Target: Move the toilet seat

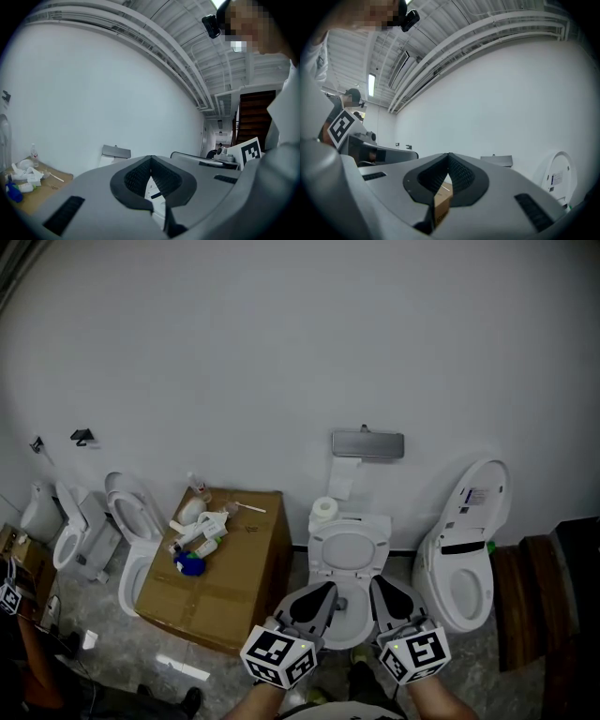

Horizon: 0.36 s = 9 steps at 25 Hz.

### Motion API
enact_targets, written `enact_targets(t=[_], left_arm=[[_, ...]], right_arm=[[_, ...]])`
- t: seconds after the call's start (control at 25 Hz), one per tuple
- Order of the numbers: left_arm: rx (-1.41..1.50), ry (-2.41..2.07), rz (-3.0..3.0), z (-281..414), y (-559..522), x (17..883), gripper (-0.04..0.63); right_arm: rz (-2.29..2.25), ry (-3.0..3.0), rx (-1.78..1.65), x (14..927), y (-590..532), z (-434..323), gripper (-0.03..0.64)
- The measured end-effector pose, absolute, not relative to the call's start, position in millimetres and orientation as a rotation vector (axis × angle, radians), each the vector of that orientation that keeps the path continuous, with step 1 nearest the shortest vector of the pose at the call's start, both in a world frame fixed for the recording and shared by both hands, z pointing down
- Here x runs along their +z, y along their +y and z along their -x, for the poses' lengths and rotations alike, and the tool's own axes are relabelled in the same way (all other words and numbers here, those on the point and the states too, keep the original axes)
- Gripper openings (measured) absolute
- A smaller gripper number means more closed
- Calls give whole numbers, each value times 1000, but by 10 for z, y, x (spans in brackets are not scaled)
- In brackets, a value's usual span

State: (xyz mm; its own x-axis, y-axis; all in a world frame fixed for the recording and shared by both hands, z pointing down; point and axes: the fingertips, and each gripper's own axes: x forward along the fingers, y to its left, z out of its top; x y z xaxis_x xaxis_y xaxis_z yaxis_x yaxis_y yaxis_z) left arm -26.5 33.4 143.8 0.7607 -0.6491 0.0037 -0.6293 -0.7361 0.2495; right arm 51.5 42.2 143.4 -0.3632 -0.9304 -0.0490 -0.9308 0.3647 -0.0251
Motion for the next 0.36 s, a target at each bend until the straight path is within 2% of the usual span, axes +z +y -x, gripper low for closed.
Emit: enact_targets(t=[0.36], left_arm=[[-108, -1034, -2724, 319, 244, 1410, 9]], right_arm=[[1729, 2554, 6, 1405, 346, -469, 14]])
